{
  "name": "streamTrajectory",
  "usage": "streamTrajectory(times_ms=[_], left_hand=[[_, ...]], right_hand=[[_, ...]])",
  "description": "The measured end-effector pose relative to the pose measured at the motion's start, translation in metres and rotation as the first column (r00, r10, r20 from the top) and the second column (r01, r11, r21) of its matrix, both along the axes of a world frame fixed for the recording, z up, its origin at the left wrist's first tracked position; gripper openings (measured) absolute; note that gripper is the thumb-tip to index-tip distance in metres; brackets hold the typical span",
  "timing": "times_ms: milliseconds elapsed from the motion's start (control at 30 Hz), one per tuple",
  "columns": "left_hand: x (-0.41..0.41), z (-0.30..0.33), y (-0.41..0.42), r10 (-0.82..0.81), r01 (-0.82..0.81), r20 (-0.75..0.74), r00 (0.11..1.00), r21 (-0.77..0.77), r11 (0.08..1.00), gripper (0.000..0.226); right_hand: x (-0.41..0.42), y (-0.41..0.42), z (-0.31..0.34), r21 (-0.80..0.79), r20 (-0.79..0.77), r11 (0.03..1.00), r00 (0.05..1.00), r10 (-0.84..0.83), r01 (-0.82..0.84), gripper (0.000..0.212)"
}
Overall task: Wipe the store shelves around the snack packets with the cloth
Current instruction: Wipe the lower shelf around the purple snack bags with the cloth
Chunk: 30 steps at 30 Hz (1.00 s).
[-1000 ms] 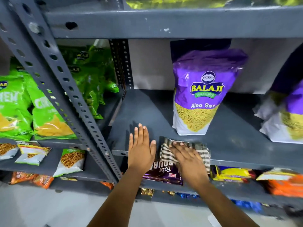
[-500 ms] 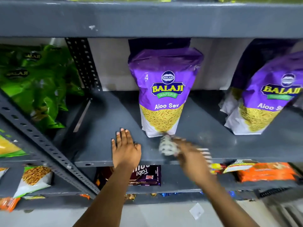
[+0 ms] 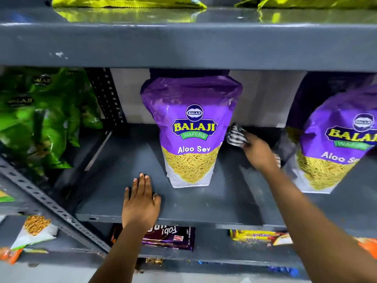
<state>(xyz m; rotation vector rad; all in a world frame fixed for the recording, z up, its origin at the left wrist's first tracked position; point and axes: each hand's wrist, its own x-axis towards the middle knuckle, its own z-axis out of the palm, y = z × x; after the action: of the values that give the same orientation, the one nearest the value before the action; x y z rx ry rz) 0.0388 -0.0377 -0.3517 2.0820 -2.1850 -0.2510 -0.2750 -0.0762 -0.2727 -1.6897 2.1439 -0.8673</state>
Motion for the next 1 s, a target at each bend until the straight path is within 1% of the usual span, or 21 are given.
streamTrajectory(times_ms=[33, 67, 100, 133, 167, 200, 233, 267, 300, 333, 400, 467, 567, 667, 767, 900, 1000], left_hand=[[0.001, 0.0, -0.001, -0.005, 0.005, 0.015, 1.0, 0.007, 1.0, 0.061], [0.001, 0.0, -0.001, -0.008, 0.007, 0.029, 1.0, 0.016, 1.0, 0.062], [0.001, -0.001, 0.0, -0.009, 0.009, 0.037, 0.999, 0.017, 1.0, 0.068], [0.001, -0.001, 0.0, -0.009, 0.009, 0.037, 0.999, 0.005, 1.0, 0.078], [0.001, -0.002, -0.001, -0.008, 0.008, 0.04, 0.999, 0.0, 1.0, 0.088], [0.001, -0.002, -0.001, -0.008, 0.008, 0.045, 0.999, -0.003, 1.0, 0.093], [0.001, -0.003, -0.002, -0.003, 0.004, 0.049, 0.999, -0.004, 1.0, 0.094], [0.001, -0.004, -0.002, 0.0, 0.0, 0.052, 0.999, -0.001, 1.0, 0.094], [0.001, -0.004, -0.002, 0.002, -0.002, 0.052, 0.999, 0.002, 1.0, 0.094], [0.001, -0.004, -0.002, 0.001, -0.002, 0.054, 0.999, 0.006, 1.0, 0.093], [0.001, -0.004, -0.003, -0.003, 0.002, 0.059, 0.998, 0.015, 1.0, 0.084], [0.001, -0.002, -0.002, -0.008, 0.006, 0.061, 0.998, 0.033, 0.999, 0.075], [0.0, 0.001, 0.0, -0.011, 0.009, 0.054, 0.998, 0.037, 0.999, 0.07], [0.0, 0.002, 0.0, -0.016, 0.015, 0.043, 0.999, 0.038, 0.999, 0.06], [0.0, 0.004, 0.001, -0.017, 0.017, 0.028, 0.999, 0.031, 0.999, 0.06], [0.0, 0.004, 0.002, -0.018, 0.017, 0.033, 0.999, 0.034, 0.999, 0.06], [-0.001, 0.005, 0.002, -0.016, 0.015, 0.022, 1.0, 0.035, 0.999, 0.06]], right_hand=[[-0.006, -0.023, -0.005, 0.166, -0.076, 0.983, 0.993, 0.088, -0.074, 0.046], [-0.01, -0.04, -0.013, 0.345, -0.127, 0.929, 0.974, 0.187, -0.134, 0.049], [-0.012, -0.052, -0.019, 0.439, -0.168, 0.883, 0.95, 0.264, -0.167, 0.052], [-0.014, -0.064, -0.025, 0.437, -0.188, 0.881, 0.94, 0.286, -0.181, 0.054], [-0.014, -0.071, -0.027, 0.377, -0.179, 0.91, 0.951, 0.252, -0.17, 0.055], [-0.015, -0.077, -0.031, 0.33, -0.163, 0.932, 0.964, 0.21, -0.147, 0.055], [-0.014, -0.081, -0.034, 0.348, -0.171, 0.926, 0.961, 0.218, -0.148, 0.054], [-0.014, -0.084, -0.039, 0.404, -0.172, 0.9, 0.953, 0.249, -0.162, 0.054], [-0.012, -0.08, -0.044, 0.462, -0.187, 0.873, 0.945, 0.268, -0.156, 0.053], [-0.011, -0.076, -0.049, 0.486, -0.202, 0.864, 0.944, 0.262, -0.136, 0.051], [-0.006, -0.058, -0.051, 0.468, -0.217, 0.878, 0.95, 0.226, -0.102, 0.049], [-0.003, -0.043, -0.051, 0.451, -0.214, 0.884, 0.947, 0.239, -0.121, 0.047], [0.003, -0.021, -0.054, 0.436, -0.217, 0.888, 0.941, 0.26, -0.145, 0.047], [0.01, -0.002, -0.057, 0.449, -0.181, 0.881, 0.951, 0.252, -0.148, 0.048], [0.015, 0.016, -0.057, 0.45, -0.166, 0.881, 0.955, 0.244, -0.147, 0.047], [0.022, 0.039, -0.056, 0.411, -0.153, 0.901, 0.964, 0.216, -0.137, 0.045], [0.025, 0.052, -0.052, 0.394, -0.086, 0.904, 0.972, 0.219, -0.168, 0.042]])
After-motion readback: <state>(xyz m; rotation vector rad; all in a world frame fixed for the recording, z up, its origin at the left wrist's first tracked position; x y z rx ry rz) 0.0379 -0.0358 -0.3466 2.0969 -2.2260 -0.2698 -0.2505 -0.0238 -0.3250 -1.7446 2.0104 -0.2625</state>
